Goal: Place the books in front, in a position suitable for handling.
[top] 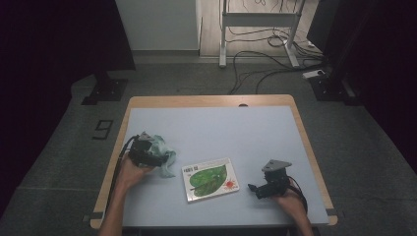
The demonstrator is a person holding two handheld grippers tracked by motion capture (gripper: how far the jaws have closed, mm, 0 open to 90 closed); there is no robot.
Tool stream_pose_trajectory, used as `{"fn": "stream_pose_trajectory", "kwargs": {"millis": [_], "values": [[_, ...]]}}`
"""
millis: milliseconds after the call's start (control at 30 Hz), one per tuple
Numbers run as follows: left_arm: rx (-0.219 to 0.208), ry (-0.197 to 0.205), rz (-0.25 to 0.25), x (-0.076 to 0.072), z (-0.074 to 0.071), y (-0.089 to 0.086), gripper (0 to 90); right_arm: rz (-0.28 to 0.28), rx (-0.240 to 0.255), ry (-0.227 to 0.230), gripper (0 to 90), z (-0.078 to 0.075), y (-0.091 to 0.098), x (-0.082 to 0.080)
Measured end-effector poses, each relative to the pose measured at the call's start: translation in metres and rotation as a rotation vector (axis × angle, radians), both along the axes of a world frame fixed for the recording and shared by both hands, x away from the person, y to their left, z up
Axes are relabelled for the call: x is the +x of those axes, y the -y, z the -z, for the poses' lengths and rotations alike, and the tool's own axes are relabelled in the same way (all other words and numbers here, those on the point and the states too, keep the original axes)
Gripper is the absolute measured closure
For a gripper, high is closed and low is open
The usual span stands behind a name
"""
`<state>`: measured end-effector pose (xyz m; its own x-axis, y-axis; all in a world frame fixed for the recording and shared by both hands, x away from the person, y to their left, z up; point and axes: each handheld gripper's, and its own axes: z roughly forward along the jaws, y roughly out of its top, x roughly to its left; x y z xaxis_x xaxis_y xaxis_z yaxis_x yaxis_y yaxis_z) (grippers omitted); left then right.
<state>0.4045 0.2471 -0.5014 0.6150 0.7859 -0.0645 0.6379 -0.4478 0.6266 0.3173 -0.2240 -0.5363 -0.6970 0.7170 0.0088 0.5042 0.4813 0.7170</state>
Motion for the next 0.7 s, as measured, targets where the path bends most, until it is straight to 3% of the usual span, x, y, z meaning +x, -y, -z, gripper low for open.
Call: {"fn": "stream_pose_trajectory", "kwargs": {"millis": [133, 200, 267, 433, 533, 700], "values": [[0.023, -0.026, 0.008, 0.004, 0.011, 0.003, 8.3, 0.001, -0.001, 0.001, 0.0, 0.0, 0.0, 0.0], [0.039, 0.008, 0.007, 0.002, 0.014, 0.004, 13.8, 0.001, 0.0, 0.001, 0.0, 0.0, 0.0, 0.0], [0.03, 0.023, 0.003, -0.001, 0.013, 0.005, 22.2, 0.002, -0.001, 0.001, 0.0, 0.0, 0.0, 0.0], [-0.008, 0.053, -0.022, -0.008, 0.013, 0.002, 54.7, 0.002, 0.0, 0.001, 0.0, 0.0, 0.0, 0.0], [-0.046, 0.049, -0.036, -0.011, 0.014, 0.0, 71.7, 0.002, 0.0, 0.001, 0.0, 0.0, 0.0, 0.0], [-0.044, 0.069, -0.036, -0.015, 0.011, 0.0, 79.5, 0.002, 0.0, 0.001, 0.0, 0.0, 0.0, 0.0]]}}
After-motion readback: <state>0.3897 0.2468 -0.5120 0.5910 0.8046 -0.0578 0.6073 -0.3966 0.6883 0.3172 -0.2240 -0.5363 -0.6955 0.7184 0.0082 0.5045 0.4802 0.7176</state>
